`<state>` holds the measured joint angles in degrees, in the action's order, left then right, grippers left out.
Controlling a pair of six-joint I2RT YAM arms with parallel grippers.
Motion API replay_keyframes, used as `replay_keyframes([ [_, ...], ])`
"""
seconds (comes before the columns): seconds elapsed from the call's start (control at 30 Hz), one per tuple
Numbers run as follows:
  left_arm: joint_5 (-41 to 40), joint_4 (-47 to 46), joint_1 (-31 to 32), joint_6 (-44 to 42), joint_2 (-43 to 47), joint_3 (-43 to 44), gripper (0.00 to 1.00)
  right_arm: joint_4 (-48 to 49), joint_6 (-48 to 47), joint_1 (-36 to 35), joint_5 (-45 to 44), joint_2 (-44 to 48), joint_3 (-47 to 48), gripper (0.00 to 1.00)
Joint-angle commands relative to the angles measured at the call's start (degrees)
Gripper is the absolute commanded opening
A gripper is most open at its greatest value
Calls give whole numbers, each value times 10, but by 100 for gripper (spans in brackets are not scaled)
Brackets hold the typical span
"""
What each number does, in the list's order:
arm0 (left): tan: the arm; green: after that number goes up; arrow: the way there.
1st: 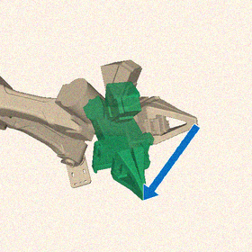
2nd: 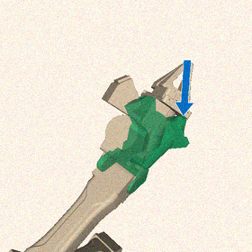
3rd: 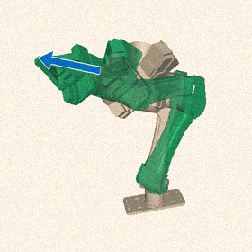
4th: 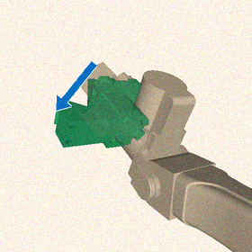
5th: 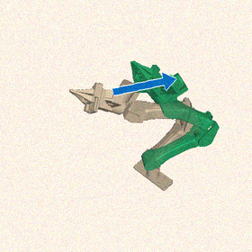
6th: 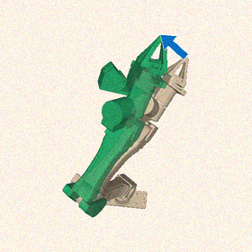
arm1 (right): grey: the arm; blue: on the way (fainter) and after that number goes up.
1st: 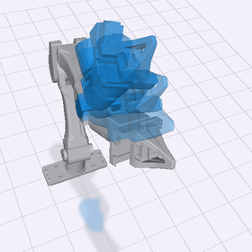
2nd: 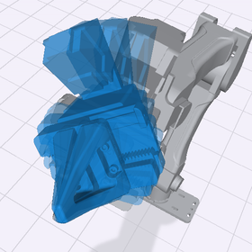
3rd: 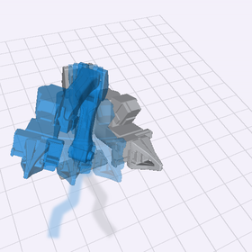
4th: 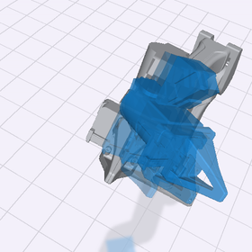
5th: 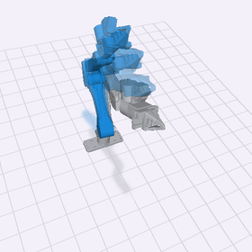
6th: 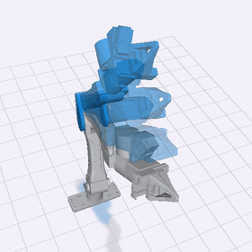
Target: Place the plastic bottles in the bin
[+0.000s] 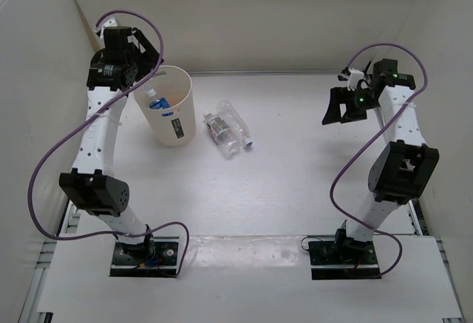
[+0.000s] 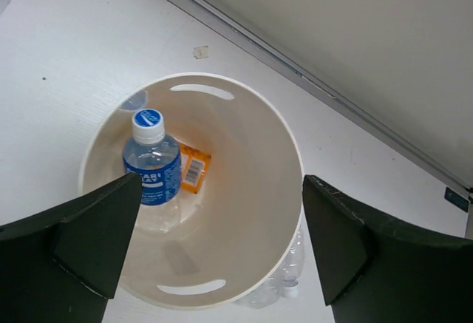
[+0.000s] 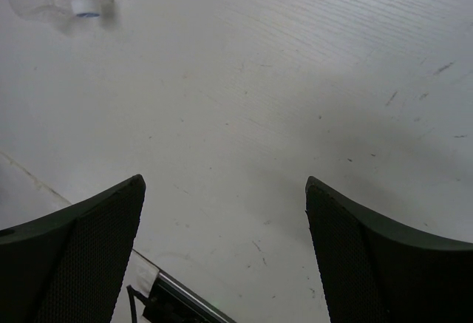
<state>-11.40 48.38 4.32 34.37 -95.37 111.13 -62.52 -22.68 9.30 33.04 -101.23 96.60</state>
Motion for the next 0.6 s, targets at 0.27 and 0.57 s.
replay_keyframes([
  [0.27,-38,37,-69,-38,179,-148,100,92,152,34,193,-9,52,90],
  [0.57,2,-21,-75,4,350,-431,100,60,46,-176,0,-33,107,90],
])
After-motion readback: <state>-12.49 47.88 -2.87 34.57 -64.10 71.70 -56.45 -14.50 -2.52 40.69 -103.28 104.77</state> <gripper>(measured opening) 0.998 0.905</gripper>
